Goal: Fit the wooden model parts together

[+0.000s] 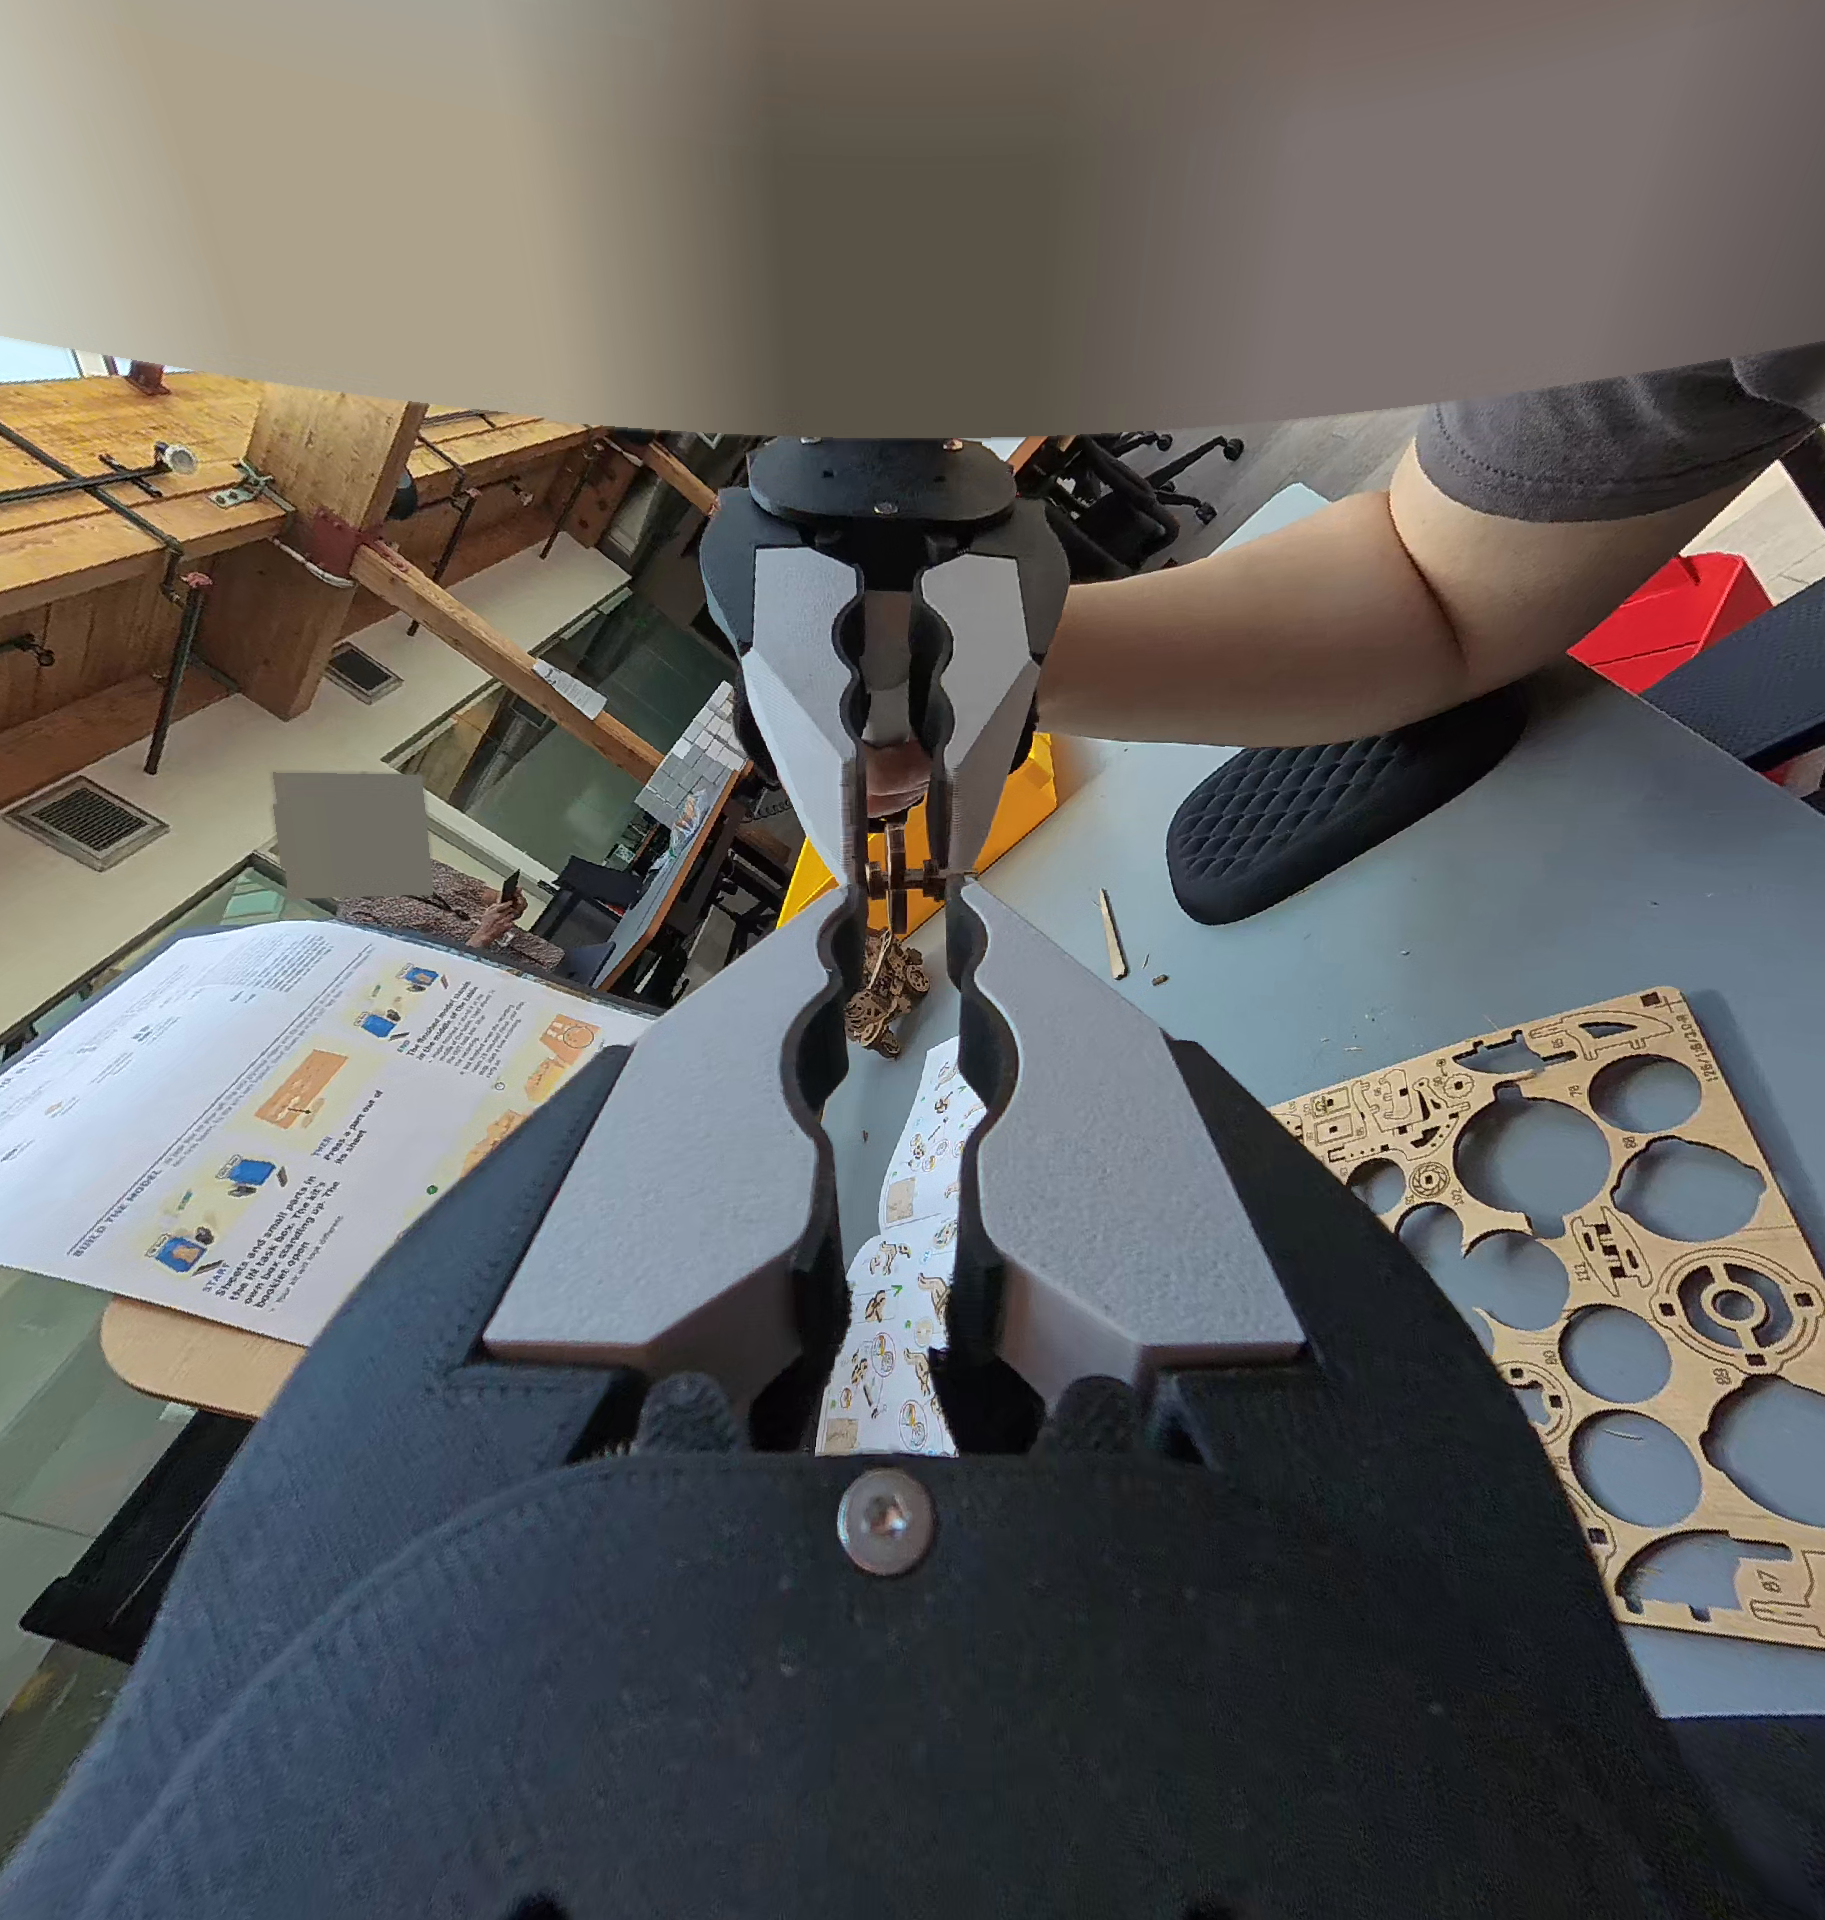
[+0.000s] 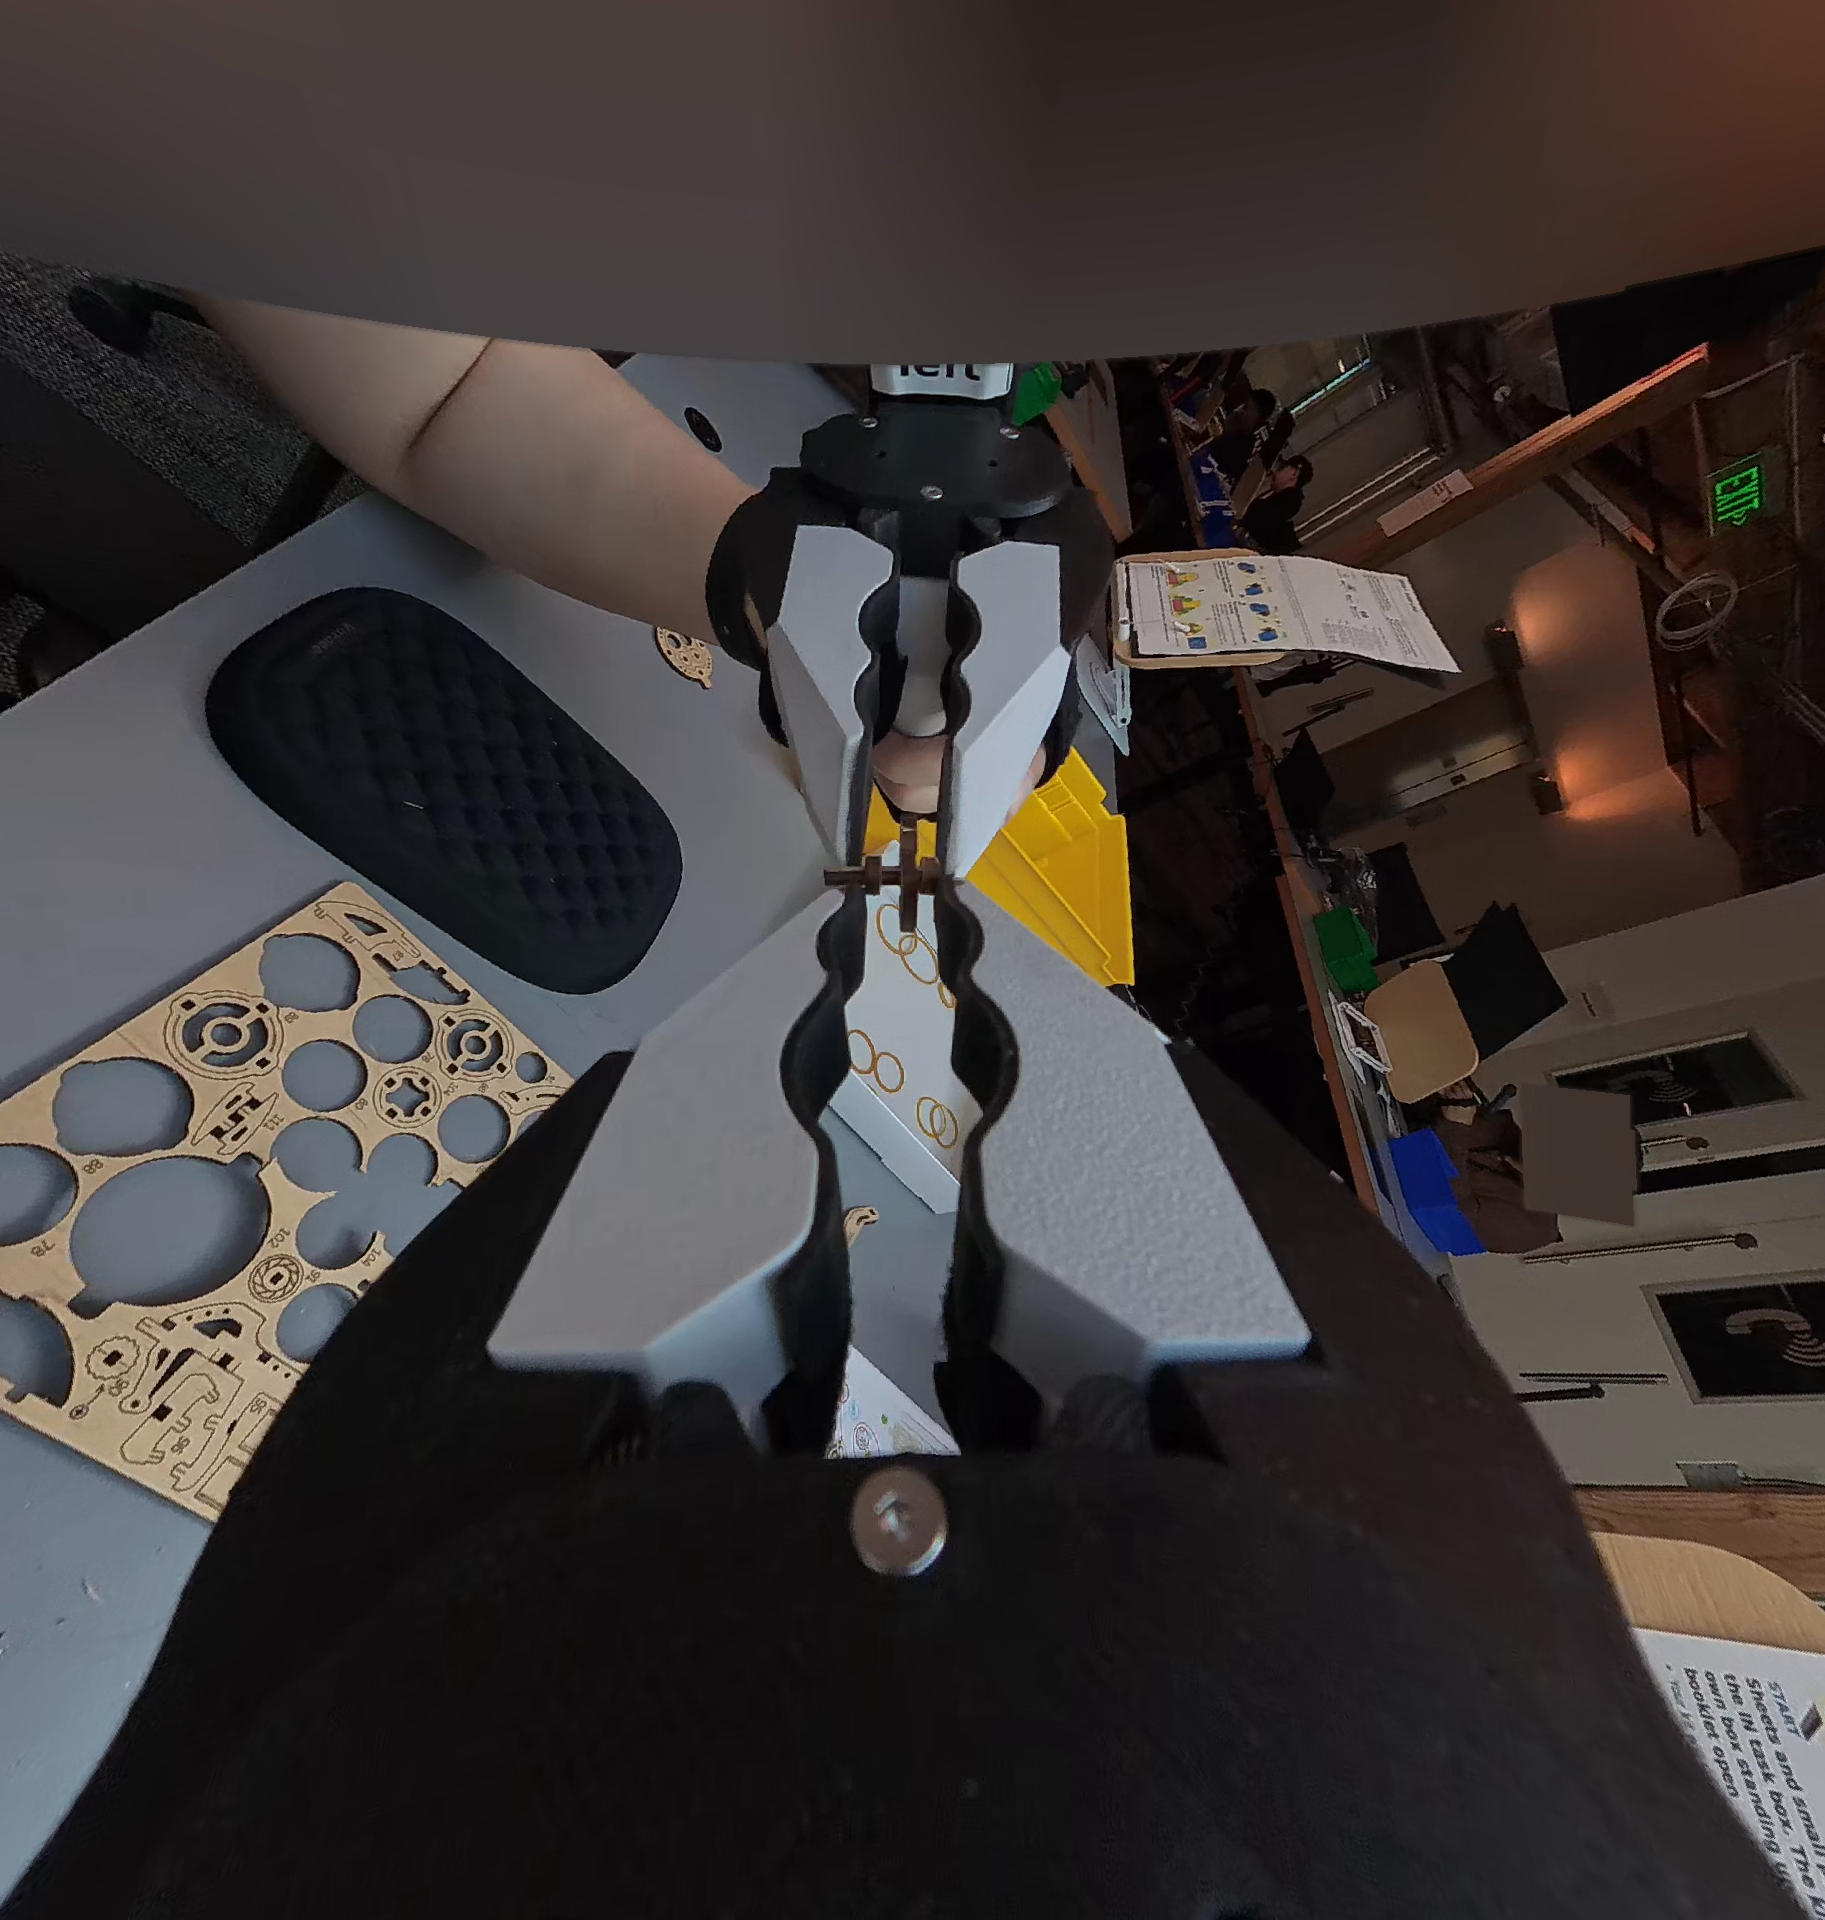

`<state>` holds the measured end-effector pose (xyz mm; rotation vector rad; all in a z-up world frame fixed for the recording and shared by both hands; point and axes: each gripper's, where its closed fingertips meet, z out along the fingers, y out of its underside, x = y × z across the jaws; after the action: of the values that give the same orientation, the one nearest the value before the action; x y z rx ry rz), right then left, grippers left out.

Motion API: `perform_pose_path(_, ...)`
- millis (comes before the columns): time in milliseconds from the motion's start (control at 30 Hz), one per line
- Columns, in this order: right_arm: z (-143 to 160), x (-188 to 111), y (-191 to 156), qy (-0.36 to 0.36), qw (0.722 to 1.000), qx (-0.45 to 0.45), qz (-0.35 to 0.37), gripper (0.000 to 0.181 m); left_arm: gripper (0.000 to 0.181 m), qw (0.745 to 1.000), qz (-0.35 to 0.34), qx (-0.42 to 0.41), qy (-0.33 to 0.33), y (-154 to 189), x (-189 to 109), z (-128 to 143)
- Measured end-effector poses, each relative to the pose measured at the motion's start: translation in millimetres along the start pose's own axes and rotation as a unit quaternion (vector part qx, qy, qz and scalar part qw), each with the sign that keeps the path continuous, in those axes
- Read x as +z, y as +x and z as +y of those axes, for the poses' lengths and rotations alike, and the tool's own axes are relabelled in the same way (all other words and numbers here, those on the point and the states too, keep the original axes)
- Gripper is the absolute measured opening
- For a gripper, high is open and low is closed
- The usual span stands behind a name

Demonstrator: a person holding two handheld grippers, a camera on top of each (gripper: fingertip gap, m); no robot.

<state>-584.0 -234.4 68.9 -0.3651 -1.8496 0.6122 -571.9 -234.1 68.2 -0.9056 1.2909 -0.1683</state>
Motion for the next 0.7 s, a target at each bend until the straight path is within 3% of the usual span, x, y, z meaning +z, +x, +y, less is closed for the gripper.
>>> perform_pose_path(700, -7.1, 0.7, 2.2, 0.012, 0.999, -0.021, 0.025, 0.013, 0.010, 1.000, 0.000, -0.006, 0.000, -2.2, -2.4, -4.6)
